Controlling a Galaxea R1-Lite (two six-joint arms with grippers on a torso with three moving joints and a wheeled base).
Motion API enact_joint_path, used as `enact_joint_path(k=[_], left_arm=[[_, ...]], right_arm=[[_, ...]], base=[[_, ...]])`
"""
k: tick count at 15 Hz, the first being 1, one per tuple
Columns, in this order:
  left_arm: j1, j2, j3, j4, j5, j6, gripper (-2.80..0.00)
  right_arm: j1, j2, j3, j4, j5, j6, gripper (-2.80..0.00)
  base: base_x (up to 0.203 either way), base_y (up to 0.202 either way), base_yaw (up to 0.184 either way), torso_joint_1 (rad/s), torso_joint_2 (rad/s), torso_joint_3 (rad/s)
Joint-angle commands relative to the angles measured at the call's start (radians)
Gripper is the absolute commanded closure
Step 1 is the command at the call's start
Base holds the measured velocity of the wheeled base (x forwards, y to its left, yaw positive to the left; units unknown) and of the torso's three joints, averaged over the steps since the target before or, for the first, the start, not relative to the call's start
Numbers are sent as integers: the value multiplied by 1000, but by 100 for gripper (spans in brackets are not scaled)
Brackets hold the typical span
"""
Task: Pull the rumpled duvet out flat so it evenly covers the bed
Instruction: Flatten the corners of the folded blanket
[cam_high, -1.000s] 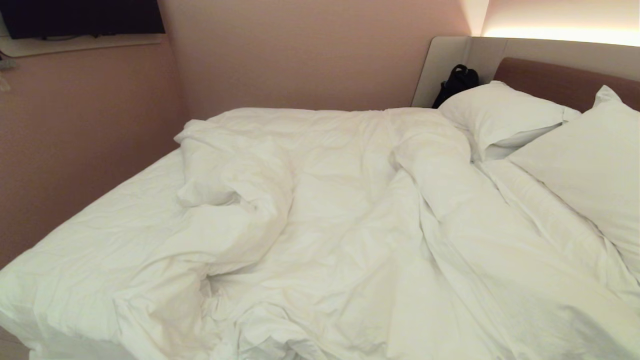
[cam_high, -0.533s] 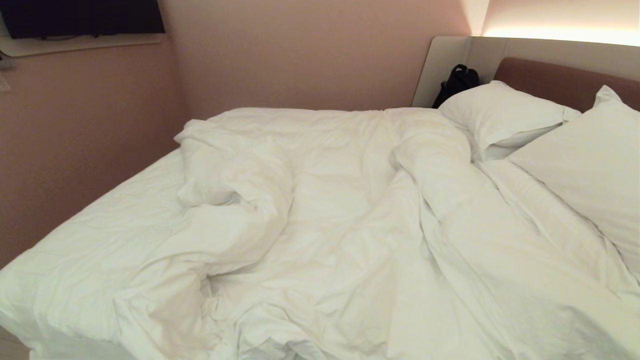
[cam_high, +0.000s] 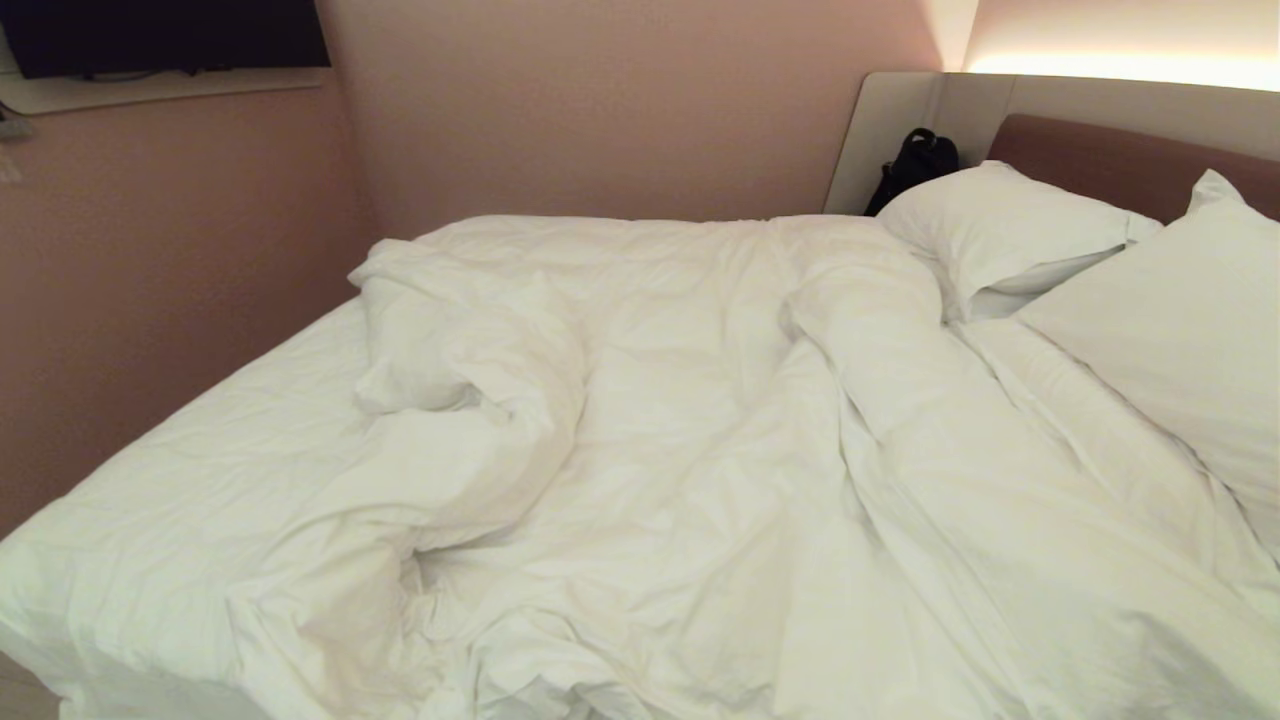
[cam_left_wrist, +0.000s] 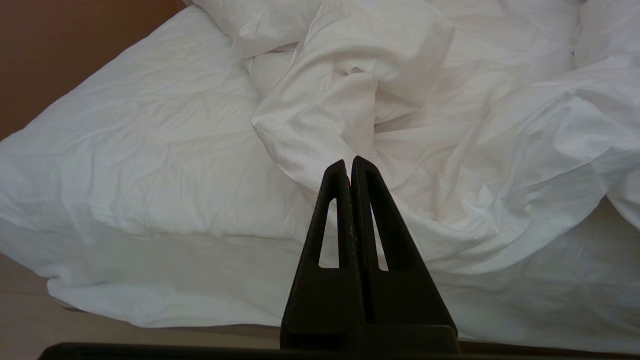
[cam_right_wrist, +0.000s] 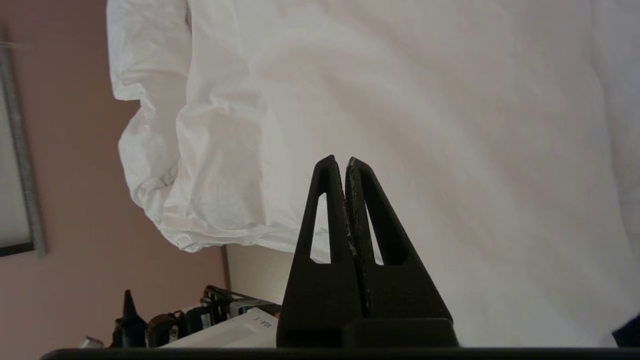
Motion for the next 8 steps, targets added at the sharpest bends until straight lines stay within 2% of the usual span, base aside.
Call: enact_joint_path(k=[1, 8], left_arm=[[0, 0, 0, 0, 0, 0, 0], [0, 0, 0, 0, 0, 0, 0]], right_arm=[[-6, 64, 0, -5, 83, -67, 0], [8, 192, 4, -127, 54, -80, 0]], base=[[0, 0, 0, 0, 0, 0], [0, 0, 0, 0, 0, 0]])
